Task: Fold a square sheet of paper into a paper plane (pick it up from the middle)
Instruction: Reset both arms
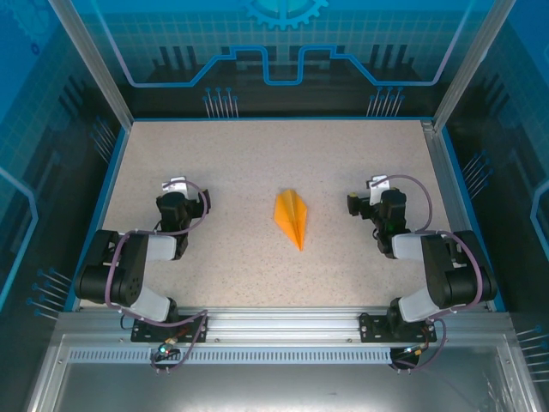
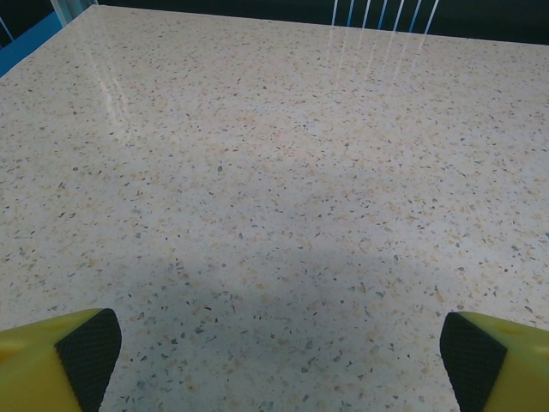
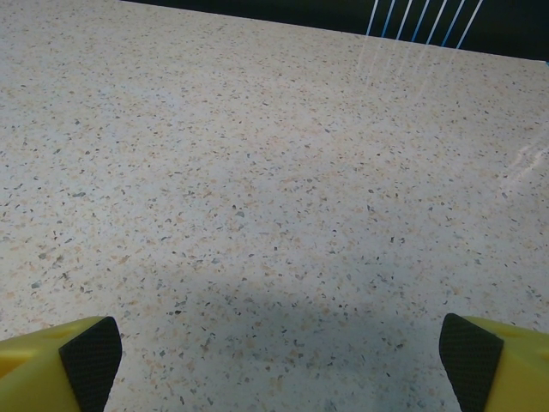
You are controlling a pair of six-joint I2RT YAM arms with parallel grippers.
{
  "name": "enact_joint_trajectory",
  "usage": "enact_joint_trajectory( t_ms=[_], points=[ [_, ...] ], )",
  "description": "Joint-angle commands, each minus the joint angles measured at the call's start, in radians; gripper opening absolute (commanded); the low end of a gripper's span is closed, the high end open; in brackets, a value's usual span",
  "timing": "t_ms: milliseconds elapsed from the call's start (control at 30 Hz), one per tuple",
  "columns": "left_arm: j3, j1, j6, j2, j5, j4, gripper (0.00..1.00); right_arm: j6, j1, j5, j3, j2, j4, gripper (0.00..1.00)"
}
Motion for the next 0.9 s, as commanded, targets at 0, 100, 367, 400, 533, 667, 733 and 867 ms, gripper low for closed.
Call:
enact_joint_trajectory(
  t_ms=[0,100,367,400,533,667,733,867],
  points=[
    [0.006,-0.002,0.007,0.0,0.02,0.031,0.99,0.011,-0.003,0.001,0.015,0.004,0.028,0.99],
    [0.006,-0.002,0.007,-0.001,0.019,0.031,0.99,0.01,-0.006,-0.005,0.017,0.004,0.025,0.99],
    [0.006,-0.002,0.007,0.0,0.019,0.032,0.99,0.012,-0.015,-0.025,0.021,0.004,0.016,0.99],
    [0.005,-0.001,0.007,0.0,0.019,0.032,0.99,0.013,-0.015,-0.025,0.021,0.004,0.016,0.99],
    [0.005,-0.002,0.007,0.0,0.019,0.032,0.99,0.013,-0.015,-0.025,0.021,0.003,0.016,0.99],
    [0.006,-0.002,0.007,-0.001,0.02,0.032,0.99,0.013,-0.014,-0.026,0.02,0.004,0.015,0.99],
    [0.005,-0.002,0.007,0.0,0.019,0.033,0.99,0.013,-0.014,-0.027,0.02,0.004,0.015,0.99],
    [0.005,-0.002,0.007,0.0,0.02,0.032,0.99,0.013,-0.015,-0.027,0.019,0.004,0.016,0.99]
  ],
)
